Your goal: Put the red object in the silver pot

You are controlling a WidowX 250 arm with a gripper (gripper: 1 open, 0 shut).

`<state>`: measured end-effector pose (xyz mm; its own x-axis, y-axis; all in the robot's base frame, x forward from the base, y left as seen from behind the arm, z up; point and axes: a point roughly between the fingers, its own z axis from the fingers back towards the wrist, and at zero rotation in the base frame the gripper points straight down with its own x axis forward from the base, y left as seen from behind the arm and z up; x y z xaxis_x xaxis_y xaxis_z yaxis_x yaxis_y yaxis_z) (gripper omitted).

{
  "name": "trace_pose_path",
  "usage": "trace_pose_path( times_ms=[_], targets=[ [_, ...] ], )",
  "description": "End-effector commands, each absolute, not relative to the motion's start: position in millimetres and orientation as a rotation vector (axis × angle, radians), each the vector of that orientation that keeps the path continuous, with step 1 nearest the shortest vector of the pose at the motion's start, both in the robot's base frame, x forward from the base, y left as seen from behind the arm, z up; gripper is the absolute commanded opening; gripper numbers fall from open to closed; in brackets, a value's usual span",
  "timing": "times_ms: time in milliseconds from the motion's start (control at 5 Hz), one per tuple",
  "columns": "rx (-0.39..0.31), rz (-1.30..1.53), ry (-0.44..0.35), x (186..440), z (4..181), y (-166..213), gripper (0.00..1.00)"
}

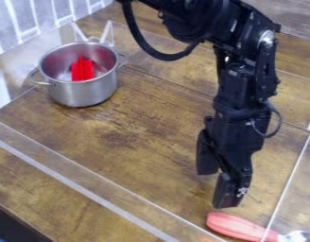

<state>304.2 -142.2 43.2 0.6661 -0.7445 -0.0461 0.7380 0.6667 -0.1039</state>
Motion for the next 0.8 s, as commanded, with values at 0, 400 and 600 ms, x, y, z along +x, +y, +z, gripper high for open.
trace_pose_path(
  times_ms=[0, 400, 600],
  targets=[
    [-0.082, -0.838, 0.045, 310.8, 50.8, -142.2, 1.0],
    [-0.132, -0.966, 0.052, 305.4, 43.8, -136.6, 1.0],
    [-0.156, -1.048, 0.061, 304.0, 39.8, -135.0, 1.0]
  ],
)
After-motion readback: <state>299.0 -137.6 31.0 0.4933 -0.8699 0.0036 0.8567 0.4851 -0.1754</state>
